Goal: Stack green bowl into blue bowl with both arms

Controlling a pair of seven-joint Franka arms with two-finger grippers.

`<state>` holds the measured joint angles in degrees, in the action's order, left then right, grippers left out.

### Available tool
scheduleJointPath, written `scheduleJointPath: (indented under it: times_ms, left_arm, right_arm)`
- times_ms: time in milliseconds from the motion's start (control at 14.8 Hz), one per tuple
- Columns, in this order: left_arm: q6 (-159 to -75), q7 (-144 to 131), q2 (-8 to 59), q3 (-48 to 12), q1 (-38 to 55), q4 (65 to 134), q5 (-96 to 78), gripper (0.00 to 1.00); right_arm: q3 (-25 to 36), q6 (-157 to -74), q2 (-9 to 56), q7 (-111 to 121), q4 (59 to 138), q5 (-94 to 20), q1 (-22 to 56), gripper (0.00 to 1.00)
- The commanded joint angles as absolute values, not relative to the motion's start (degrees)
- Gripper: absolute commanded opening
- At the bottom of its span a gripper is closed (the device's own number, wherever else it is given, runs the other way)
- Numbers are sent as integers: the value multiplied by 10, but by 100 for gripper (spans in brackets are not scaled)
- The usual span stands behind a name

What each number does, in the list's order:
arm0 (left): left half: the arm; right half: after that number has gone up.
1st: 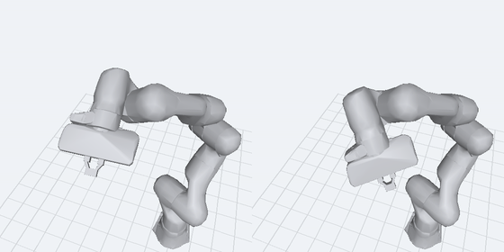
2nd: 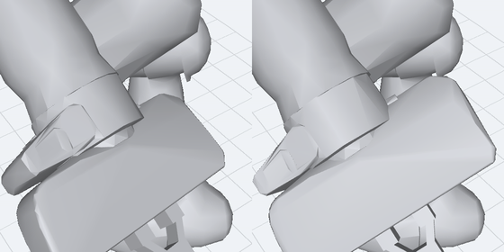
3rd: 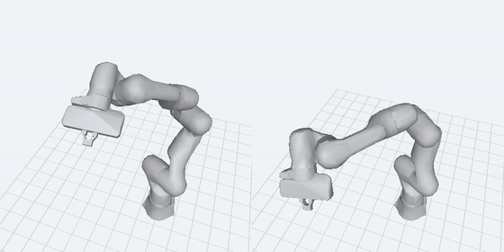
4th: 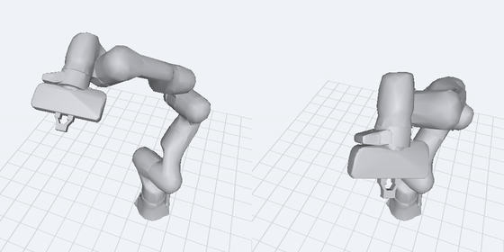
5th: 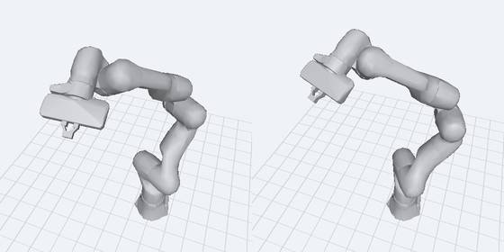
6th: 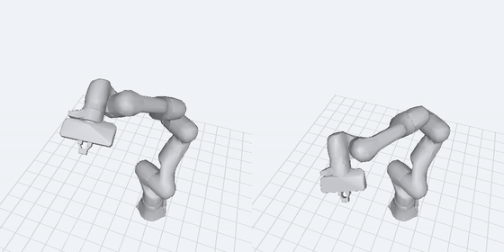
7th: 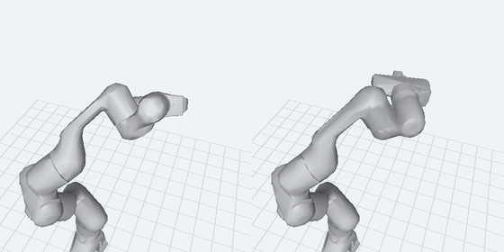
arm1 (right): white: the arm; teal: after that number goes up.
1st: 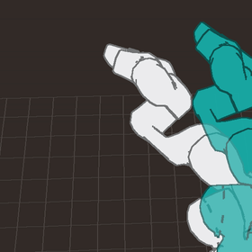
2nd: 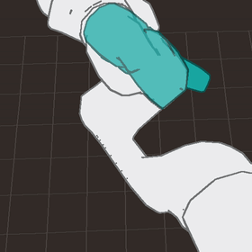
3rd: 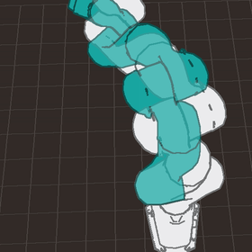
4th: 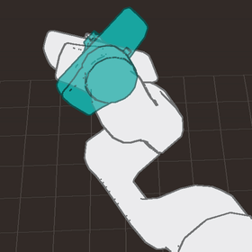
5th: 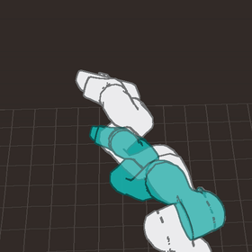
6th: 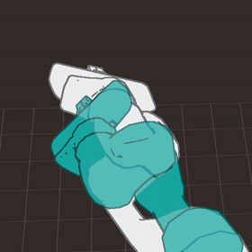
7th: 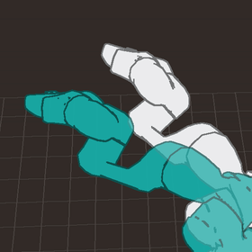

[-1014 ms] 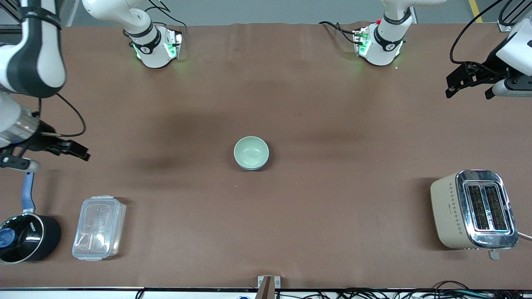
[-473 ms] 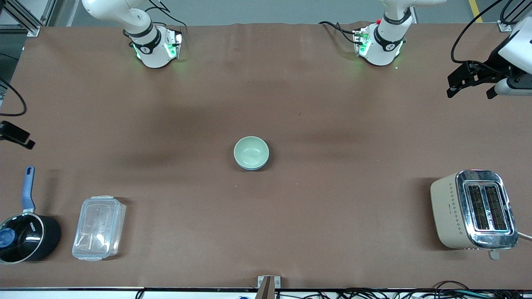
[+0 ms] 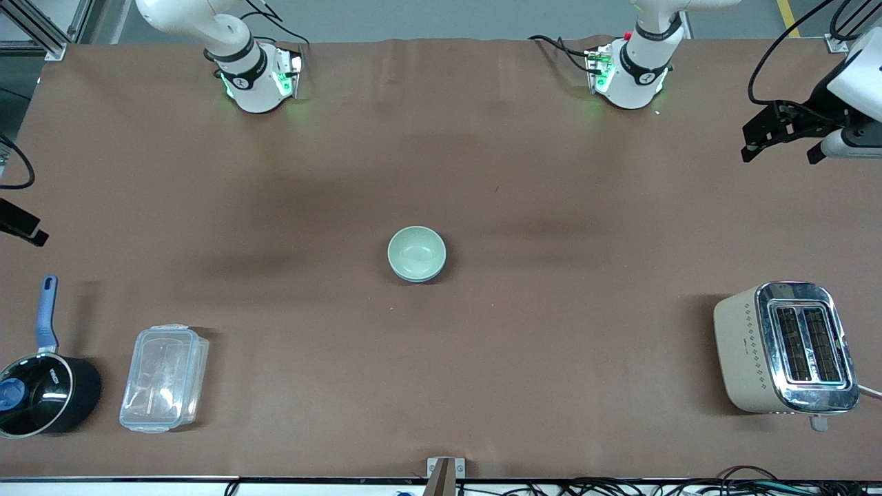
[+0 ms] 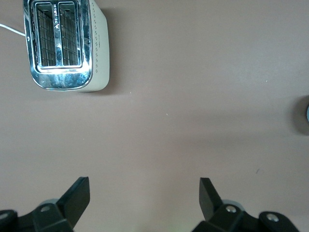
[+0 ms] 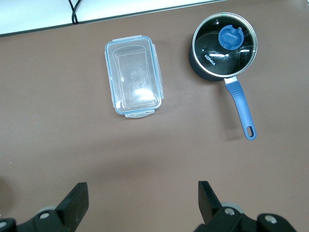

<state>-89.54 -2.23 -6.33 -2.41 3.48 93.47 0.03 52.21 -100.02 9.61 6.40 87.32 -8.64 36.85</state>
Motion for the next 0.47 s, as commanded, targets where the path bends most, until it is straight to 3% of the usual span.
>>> scheduleJointPath:
  times_ms: [0, 270, 405]
  left_arm:
    - [-890, -13, -67, -21, 34, 923, 0, 100]
    - [-890, -13, -67, -21, 34, 923, 0, 100]
    - [-890, -13, -67, -21, 34, 923, 0, 100]
  right_arm:
    - [521, -977, 93, 69, 867, -75, 370, 100]
    - [513, -946, 87, 64, 866, -61, 367, 100]
    - [464, -940, 76, 63, 863, -48, 323, 100]
